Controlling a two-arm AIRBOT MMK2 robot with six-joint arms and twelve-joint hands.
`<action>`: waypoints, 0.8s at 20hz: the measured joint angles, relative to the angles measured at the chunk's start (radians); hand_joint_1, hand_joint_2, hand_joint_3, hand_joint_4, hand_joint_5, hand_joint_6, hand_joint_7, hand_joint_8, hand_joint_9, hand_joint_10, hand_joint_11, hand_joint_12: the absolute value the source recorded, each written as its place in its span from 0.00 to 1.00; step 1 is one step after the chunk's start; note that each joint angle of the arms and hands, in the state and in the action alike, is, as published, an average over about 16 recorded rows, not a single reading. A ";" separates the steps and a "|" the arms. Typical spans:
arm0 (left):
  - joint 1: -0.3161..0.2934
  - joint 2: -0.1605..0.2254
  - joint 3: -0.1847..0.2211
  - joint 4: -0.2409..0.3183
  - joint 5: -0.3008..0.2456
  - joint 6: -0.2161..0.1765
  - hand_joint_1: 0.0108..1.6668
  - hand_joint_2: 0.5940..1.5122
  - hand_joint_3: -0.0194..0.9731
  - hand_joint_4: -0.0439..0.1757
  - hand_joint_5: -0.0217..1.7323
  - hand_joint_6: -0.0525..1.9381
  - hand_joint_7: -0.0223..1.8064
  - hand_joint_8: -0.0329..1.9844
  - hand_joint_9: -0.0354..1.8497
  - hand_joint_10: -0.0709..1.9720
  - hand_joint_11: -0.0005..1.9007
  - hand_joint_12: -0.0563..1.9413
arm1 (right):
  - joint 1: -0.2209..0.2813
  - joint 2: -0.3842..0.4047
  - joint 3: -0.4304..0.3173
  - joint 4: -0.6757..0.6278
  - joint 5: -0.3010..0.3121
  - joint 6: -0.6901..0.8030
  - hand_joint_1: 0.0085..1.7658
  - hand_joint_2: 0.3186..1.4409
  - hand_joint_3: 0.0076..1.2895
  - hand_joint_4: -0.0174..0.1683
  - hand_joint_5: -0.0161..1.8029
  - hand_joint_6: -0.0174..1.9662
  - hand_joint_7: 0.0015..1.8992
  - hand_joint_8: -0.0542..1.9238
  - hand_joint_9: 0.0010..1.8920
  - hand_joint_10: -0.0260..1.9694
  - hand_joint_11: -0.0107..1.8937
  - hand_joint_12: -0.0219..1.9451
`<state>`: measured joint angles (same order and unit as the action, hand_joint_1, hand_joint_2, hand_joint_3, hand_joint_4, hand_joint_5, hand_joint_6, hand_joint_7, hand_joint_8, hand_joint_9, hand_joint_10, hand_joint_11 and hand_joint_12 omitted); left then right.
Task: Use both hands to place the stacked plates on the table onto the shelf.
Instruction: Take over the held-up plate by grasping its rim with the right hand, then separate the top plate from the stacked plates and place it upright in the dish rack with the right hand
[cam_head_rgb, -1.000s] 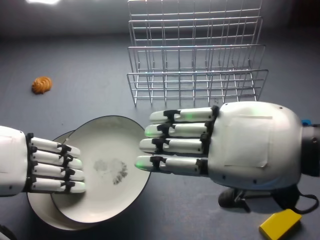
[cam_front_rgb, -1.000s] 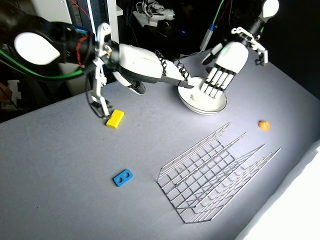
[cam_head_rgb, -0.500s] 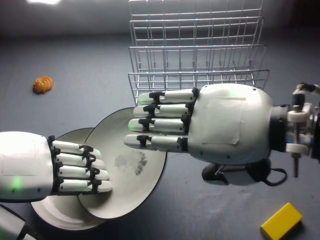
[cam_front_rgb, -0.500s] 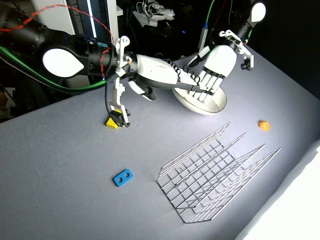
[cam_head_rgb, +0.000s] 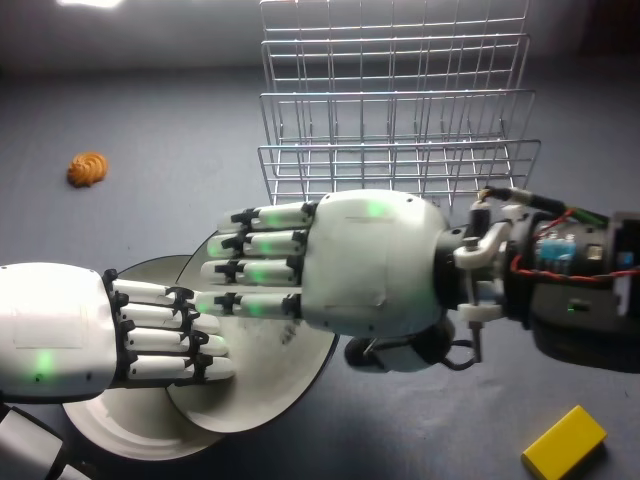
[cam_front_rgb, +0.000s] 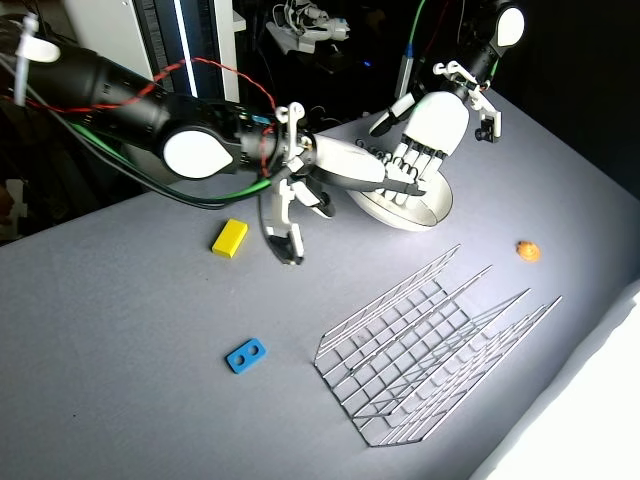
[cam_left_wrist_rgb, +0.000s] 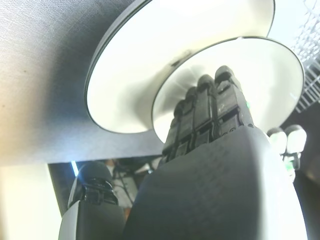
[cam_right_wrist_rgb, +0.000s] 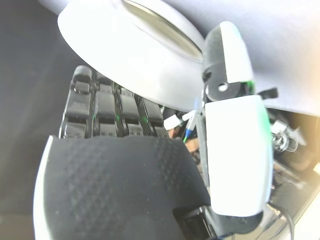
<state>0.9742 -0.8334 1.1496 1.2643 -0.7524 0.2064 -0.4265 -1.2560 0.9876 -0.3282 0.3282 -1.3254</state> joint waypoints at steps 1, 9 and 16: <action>0.000 -0.001 0.000 -0.003 0.000 0.000 0.01 0.56 0.02 0.16 0.03 0.02 0.04 0.01 0.04 0.04 0.01 0.03 | 0.002 -0.017 0.013 0.000 -0.003 -0.008 0.53 0.68 0.00 0.12 0.08 0.01 0.07 0.04 0.07 0.03 0.02 0.23; -0.001 -0.007 0.007 -0.022 0.000 0.003 0.01 0.57 0.02 0.16 0.03 0.02 0.04 0.01 0.04 0.04 0.01 0.03 | 0.018 -0.106 0.086 -0.006 -0.002 -0.048 0.55 0.69 0.01 0.09 0.26 0.10 0.27 0.09 0.29 0.06 0.15 0.57; -0.019 0.000 0.032 -0.043 -0.007 0.007 0.01 0.58 0.02 0.19 0.04 0.02 0.05 0.02 0.05 0.04 0.01 0.03 | 0.029 -0.128 0.098 -0.010 0.018 -0.056 0.57 0.67 0.01 0.06 0.37 0.28 0.40 0.27 0.47 0.16 0.31 0.70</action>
<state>0.9556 -0.8331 1.1820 1.2217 -0.7591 0.2133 -0.3973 -1.3836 1.0859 -0.3380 0.3460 -1.3812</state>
